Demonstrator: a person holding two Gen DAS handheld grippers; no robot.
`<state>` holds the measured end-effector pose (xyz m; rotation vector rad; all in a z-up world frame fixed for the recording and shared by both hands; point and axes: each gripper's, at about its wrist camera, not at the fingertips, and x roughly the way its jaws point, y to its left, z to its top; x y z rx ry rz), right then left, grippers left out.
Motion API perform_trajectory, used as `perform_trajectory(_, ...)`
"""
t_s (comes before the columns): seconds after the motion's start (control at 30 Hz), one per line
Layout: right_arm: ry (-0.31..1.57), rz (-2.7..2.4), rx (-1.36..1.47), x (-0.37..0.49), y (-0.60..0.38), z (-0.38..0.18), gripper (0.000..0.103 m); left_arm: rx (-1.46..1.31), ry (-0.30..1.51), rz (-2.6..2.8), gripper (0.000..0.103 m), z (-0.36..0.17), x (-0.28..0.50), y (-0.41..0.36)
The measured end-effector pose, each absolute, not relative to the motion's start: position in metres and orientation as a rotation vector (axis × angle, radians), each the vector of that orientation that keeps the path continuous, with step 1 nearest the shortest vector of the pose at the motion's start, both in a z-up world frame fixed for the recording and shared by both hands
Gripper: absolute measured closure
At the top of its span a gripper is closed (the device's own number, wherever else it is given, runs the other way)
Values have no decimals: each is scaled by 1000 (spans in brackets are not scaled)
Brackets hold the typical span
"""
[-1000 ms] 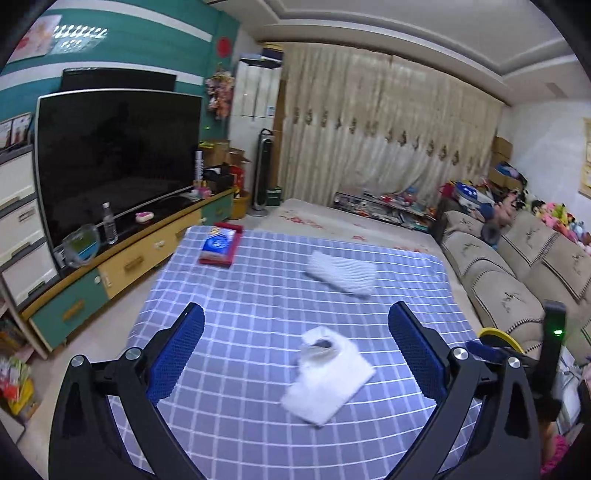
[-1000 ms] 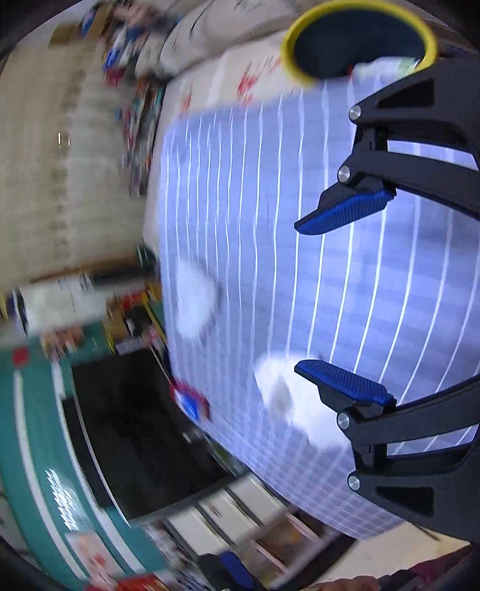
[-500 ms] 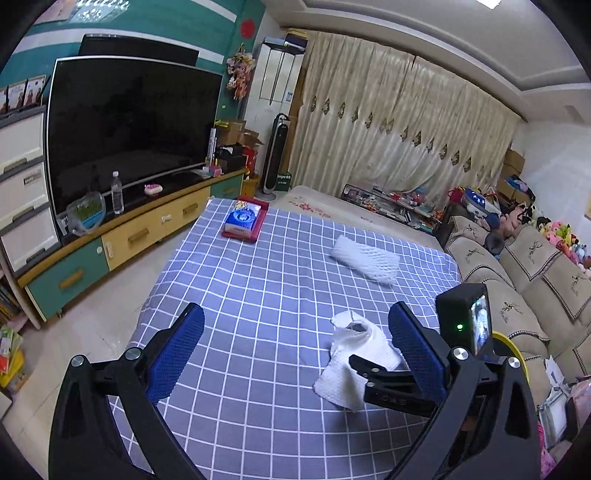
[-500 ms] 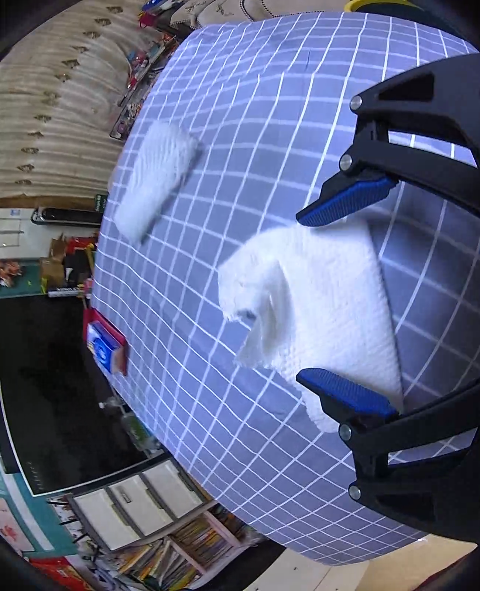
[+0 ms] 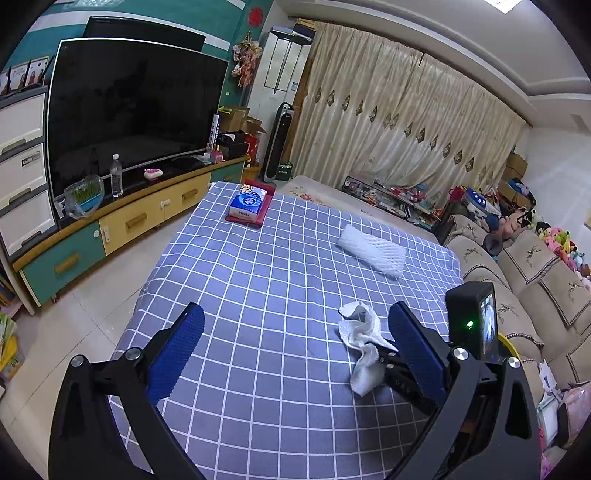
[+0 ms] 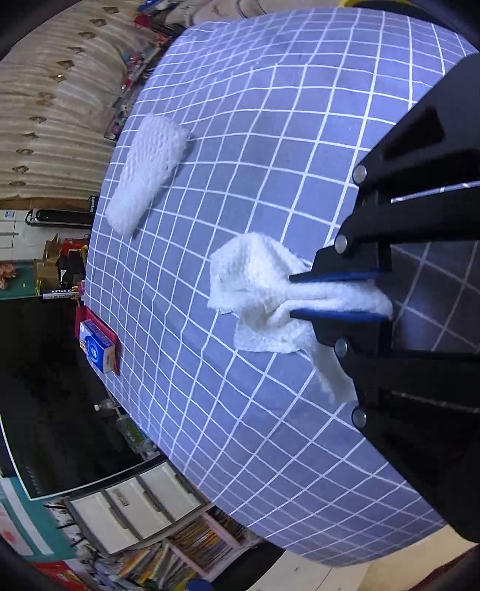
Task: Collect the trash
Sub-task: 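Carry the tissue with the right gripper into the bin and release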
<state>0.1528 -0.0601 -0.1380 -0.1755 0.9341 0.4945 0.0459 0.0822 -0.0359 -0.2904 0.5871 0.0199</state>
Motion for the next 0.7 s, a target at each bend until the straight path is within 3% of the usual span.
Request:
perform_trajectory(0.43, 870, 469, -68, 135, -110, -108, 92, -264, 617, -14, 5, -41, 59, 61)
perform_trajectory(0.7, 791, 350, 6, 124, -189, -80, 92, -224, 630, -48, 5, -40, 72, 36)
